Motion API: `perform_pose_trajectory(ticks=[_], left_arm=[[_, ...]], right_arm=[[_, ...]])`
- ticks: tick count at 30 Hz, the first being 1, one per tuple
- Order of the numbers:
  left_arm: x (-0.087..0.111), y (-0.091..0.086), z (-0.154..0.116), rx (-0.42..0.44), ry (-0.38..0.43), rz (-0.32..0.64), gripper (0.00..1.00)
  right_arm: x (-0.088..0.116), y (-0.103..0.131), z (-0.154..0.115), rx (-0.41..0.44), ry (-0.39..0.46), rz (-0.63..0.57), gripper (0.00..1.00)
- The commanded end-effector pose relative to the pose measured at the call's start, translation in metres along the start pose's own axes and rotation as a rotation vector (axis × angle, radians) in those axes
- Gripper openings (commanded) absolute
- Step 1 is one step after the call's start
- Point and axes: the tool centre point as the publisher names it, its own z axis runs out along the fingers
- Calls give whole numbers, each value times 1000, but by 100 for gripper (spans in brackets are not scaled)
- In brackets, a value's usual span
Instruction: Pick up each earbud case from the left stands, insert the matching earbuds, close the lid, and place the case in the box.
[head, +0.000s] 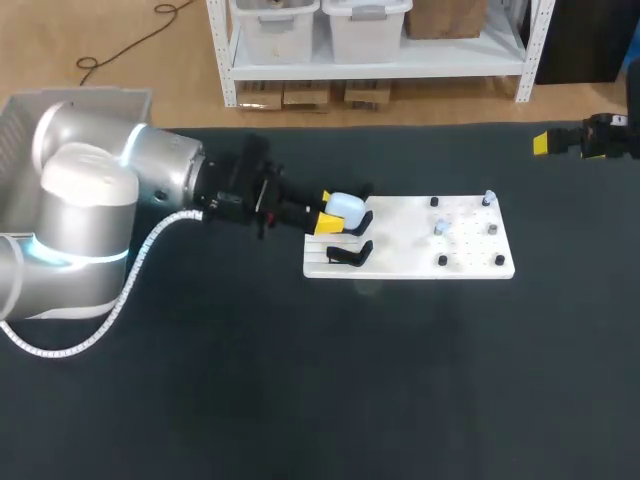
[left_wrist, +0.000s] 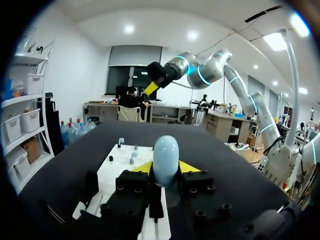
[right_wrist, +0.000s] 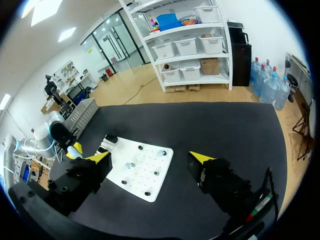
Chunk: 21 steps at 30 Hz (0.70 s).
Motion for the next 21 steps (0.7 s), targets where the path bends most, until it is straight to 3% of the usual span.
perform_pose_trajectory(ticks=[1, 9, 14, 21], left_arm=[[-12, -17, -2, -10, -22, 2, 0], [-53, -45, -6, 20, -43, -41, 0], [-63, -57, -8, 31, -53, -45, 0], [-63, -57, -8, 31, -53, -45, 0]], right_arm=[[0, 0, 0, -1, 0, 0, 100], [0, 0, 0, -1, 0, 0, 100], [0, 0, 0, -1, 0, 0, 100], [0, 0, 0, -1, 0, 0, 100]])
